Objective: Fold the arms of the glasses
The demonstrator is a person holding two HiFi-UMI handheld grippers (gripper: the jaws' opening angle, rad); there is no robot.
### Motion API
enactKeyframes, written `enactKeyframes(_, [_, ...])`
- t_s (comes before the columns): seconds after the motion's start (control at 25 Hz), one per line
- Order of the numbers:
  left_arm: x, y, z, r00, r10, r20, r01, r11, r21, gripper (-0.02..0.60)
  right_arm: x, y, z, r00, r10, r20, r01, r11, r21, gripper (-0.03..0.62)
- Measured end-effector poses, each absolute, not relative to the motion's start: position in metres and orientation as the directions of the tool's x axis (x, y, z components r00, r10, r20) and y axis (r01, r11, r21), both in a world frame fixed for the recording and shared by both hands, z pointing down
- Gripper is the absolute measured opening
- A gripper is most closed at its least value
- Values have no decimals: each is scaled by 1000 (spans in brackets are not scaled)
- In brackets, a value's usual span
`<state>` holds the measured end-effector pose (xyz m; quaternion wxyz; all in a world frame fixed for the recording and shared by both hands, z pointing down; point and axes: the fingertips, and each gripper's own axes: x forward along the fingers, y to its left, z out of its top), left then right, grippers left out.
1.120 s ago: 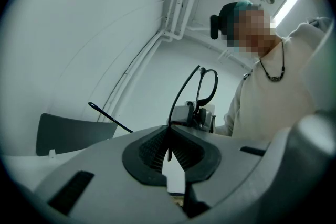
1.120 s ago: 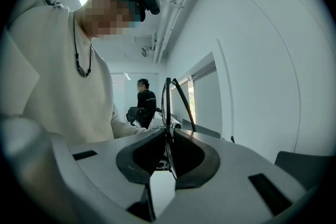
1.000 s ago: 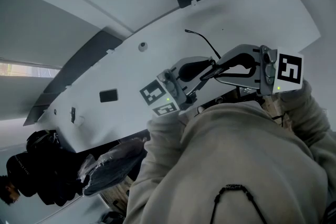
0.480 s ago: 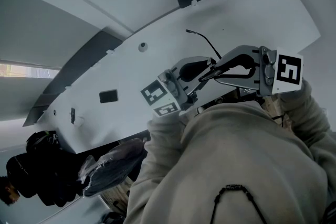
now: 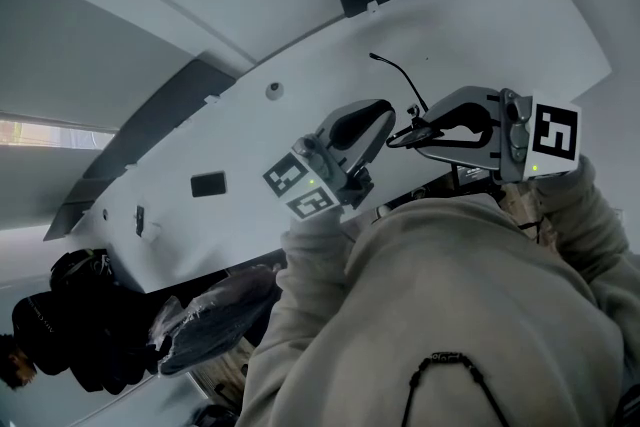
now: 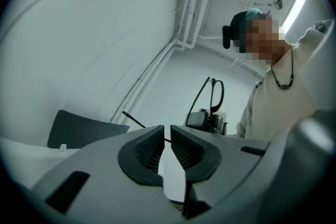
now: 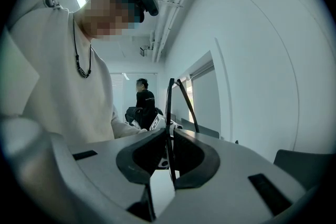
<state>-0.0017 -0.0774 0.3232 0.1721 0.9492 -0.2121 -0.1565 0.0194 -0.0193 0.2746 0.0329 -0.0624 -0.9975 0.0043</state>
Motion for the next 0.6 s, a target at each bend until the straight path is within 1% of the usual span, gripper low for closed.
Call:
enactKeyframes(0.12, [-6,-92,336,831,-527,-178,-413,-799,436,34,22,-13,274,-988,147,45,147,989,-4,61])
enactKeyframes(0.28, [-14,-105,338,808,-568,-157,-440,-759,479,125,17,-8,266,-983,182,31,182,983,-8,61])
enactKeyframes(0.36, [-17,-112,336,800,-578,-161,-438,-747,501,156,14,-7,262,-979,204,21,203,979,-18,61])
enactKeyframes(0.48, [-19,-118,336,792,-589,-164,-439,-735,517,173,11,3,258,-967,253,3,253,967,-18,61])
enactKeyframes(0.6, [-21,-117,334,789,-591,-169,-444,-738,508,179,9,14,261,-960,281,13,281,959,-24,61])
